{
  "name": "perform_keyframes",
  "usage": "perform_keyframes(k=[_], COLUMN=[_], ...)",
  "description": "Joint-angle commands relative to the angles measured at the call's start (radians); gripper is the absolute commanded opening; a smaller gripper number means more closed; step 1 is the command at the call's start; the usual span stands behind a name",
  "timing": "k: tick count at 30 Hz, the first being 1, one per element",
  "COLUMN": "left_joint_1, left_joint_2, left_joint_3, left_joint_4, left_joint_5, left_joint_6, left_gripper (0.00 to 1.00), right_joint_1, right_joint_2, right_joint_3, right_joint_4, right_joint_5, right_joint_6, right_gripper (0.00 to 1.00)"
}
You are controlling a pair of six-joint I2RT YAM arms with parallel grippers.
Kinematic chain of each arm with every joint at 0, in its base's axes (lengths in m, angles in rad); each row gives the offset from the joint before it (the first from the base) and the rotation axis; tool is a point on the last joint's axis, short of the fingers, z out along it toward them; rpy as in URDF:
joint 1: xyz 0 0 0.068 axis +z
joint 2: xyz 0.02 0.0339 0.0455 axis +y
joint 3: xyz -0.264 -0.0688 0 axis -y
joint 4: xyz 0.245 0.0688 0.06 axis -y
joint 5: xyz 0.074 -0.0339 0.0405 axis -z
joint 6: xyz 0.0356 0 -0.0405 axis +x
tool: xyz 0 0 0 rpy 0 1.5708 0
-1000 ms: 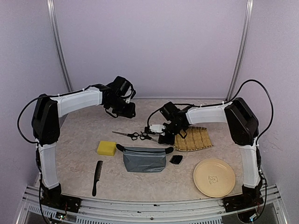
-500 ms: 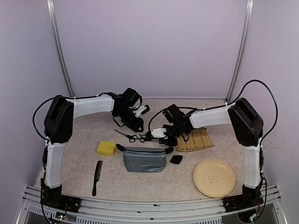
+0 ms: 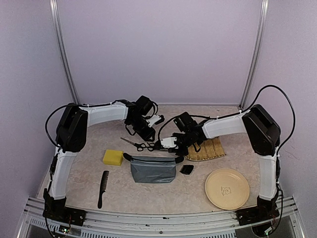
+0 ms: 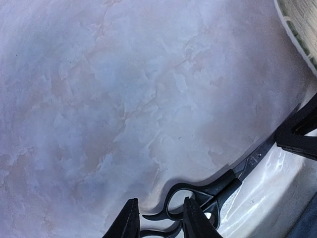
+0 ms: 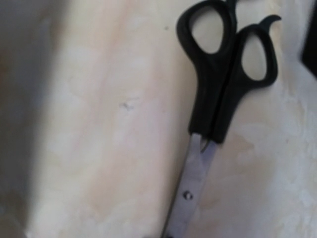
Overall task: Sort the hair-cutting tools
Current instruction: Move the thinning scissors to the center of the board.
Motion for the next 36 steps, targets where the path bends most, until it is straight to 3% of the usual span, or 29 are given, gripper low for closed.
perform_keyframes(k=[1, 22, 31, 36], left_joint_1=[-0.001, -0.077, -0.089, -0.084], left_joint_2=[0.034, 0.084, 0.125, 0.096], left_joint_3=[0.019, -0.048, -0.053, -0.053], left_joint_4=[-0.041, -0.123, -0.139, -0.123], left_joint_5=[0.015, -0.158, -0.282, -0.295], left_joint_6=[0.062, 0.060, -0.013, -0.011], left_gripper=[0.30, 0.21, 0.01, 0.00], right_joint_1=[0.008, 0.008, 0.008, 0.005], right_joint_2=[0.022, 0.027, -0.005, -0.054], right_joint_3=[-0.034, -0.023, -0.002, 0.044], right_joint_4=[-0.057, -0.002, -0.034, -0.123], right_joint_5=[0.022, 0.090, 0.042, -0.027], right_joint_6=[-0.017, 0.033, 0.066, 0.089], right_gripper=[0.11, 0.13, 0.18, 0.24])
